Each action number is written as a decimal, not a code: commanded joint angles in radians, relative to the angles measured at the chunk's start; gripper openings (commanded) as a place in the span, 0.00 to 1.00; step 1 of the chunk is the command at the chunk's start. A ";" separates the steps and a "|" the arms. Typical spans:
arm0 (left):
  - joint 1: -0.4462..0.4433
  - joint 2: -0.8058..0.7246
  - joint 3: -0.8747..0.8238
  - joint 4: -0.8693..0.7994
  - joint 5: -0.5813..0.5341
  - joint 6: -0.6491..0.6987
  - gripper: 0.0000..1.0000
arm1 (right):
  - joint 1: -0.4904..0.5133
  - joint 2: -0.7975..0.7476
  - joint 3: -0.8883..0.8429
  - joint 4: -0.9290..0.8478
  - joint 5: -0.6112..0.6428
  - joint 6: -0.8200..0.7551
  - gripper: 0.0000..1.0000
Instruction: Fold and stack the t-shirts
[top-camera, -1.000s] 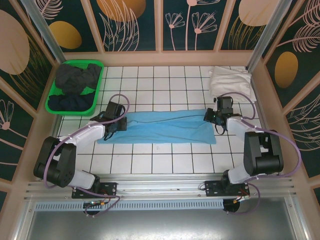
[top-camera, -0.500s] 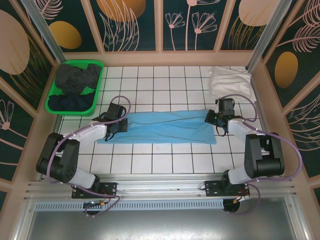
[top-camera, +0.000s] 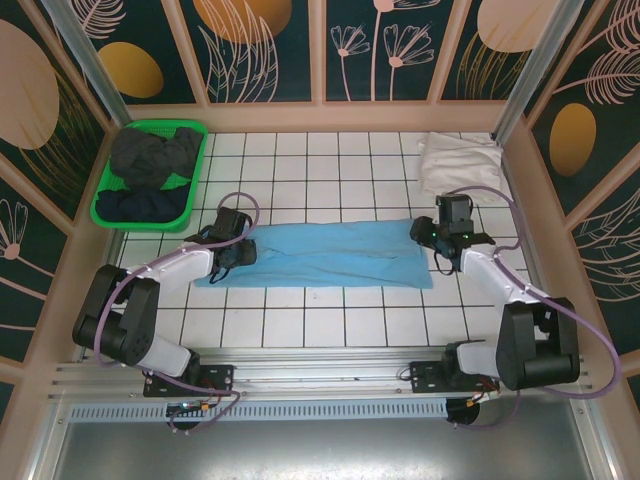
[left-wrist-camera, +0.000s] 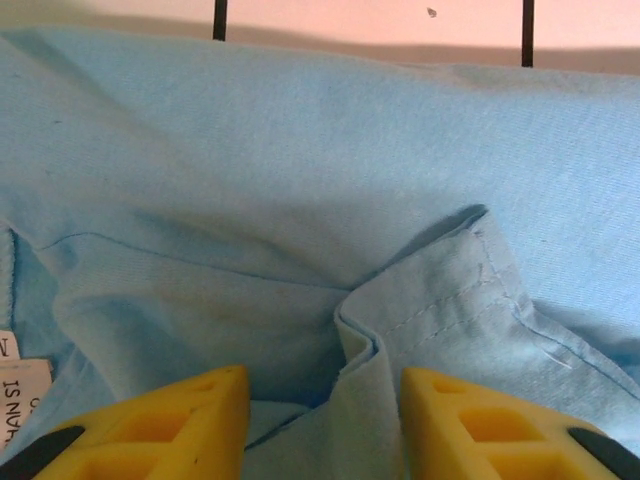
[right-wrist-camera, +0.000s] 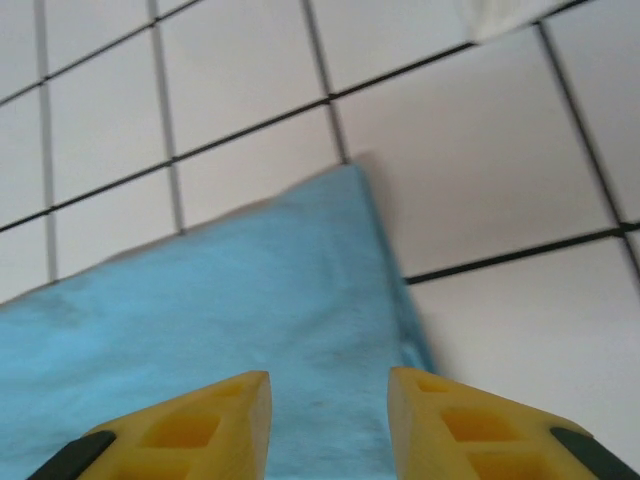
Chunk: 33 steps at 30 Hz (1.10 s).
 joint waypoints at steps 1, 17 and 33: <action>0.001 -0.041 -0.009 -0.038 -0.021 -0.038 0.43 | 0.052 0.098 0.005 0.104 -0.074 0.040 0.36; 0.002 -0.027 0.064 -0.066 -0.109 -0.076 0.64 | -0.015 0.310 0.017 0.104 0.023 0.058 0.27; -0.082 0.007 0.020 0.024 0.221 -0.024 0.20 | -0.016 0.290 0.009 0.108 0.006 0.045 0.27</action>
